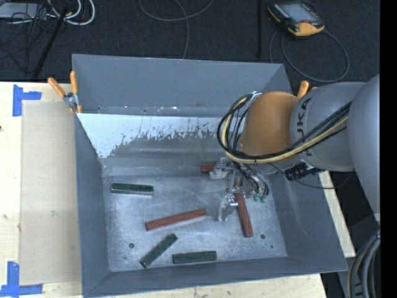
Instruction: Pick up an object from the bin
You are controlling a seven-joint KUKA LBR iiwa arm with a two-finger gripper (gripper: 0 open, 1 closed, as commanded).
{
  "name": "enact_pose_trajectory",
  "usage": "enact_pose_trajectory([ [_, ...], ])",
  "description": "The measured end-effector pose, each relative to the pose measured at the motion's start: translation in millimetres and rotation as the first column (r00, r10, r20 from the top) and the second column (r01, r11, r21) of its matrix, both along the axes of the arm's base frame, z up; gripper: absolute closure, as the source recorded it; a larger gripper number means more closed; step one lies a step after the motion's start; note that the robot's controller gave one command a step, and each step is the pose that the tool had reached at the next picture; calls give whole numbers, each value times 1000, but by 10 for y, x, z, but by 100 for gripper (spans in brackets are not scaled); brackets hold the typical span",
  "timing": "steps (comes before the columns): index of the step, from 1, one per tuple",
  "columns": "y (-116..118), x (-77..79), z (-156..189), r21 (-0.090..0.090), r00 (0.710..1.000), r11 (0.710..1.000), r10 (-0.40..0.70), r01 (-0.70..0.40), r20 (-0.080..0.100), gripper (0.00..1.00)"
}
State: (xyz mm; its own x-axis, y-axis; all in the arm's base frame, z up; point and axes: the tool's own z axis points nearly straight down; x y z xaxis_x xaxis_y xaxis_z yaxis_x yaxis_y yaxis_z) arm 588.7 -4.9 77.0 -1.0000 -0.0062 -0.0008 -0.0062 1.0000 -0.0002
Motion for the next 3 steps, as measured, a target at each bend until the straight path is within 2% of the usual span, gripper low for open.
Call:
enact_pose_trajectory([
  [1, 820, -564, -13, -4, 977, 977, 214, -214, 13, 100],
  [2, 820, -564, -13, -4, 977, 977, 214, -214, 13, 100],
  [3, 1148, -408, 1794, -1, 935, 935, 354, -354, 8, 100],
])
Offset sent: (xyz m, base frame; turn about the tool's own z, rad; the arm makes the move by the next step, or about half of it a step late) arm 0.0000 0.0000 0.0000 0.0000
